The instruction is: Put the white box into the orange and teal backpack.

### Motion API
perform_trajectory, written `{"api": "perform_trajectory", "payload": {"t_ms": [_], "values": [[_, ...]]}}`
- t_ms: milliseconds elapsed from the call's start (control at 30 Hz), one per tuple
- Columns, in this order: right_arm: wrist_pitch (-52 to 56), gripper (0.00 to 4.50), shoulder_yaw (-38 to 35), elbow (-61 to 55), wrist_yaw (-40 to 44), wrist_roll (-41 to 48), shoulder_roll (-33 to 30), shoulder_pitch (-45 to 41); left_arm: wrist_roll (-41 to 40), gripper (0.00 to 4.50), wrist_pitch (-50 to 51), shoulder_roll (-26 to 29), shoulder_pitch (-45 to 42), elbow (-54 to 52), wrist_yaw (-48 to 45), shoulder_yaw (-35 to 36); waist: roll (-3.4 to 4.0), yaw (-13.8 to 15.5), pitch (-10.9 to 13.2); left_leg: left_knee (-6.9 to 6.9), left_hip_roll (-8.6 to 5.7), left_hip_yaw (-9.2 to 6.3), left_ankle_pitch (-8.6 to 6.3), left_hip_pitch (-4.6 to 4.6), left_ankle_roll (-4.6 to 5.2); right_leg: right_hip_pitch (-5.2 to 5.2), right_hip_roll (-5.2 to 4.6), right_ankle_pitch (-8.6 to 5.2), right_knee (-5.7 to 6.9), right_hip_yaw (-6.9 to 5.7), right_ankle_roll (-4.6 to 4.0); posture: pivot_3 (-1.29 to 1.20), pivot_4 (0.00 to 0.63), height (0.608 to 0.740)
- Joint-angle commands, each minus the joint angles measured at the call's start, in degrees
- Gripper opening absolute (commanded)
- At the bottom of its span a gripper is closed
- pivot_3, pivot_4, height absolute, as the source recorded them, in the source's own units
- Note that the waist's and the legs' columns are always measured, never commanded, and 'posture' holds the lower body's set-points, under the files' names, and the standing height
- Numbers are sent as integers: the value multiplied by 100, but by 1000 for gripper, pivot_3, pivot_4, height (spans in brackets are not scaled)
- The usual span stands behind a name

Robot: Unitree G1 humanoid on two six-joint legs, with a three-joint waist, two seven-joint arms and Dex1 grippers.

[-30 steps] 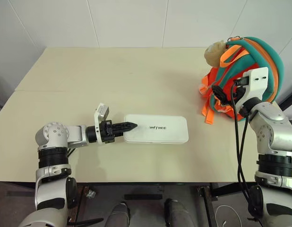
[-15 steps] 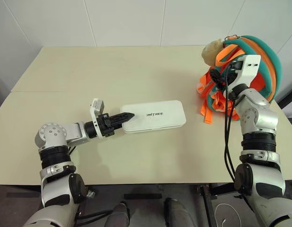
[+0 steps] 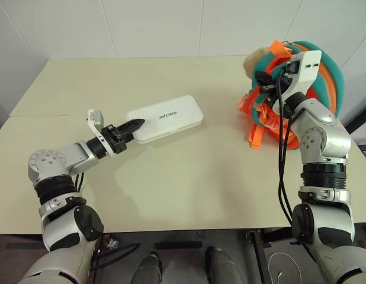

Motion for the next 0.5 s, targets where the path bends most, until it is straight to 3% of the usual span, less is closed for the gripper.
{"api": "perform_trajectory", "payload": {"t_ms": [33, 500], "values": [[526, 8, 69, -1231, 364, 708, -47, -57, -1, 1281, -336, 362, -280, 211, -189, -57, 0, -20, 0, -2, 0, 0, 0, -1, 0, -1, 0, -1, 0, 0, 1, 0, 150, 740], [2397, 8, 139, -3645, 1329, 3288, -731, 577, 507, 1281, -1132, 1503, -856, 1433, -1177, -930, -2, 6, 2, -16, 0, 0, -6, -10, 4, -12, -1, -18, 0, -2, 4, 0, 150, 740]]}}
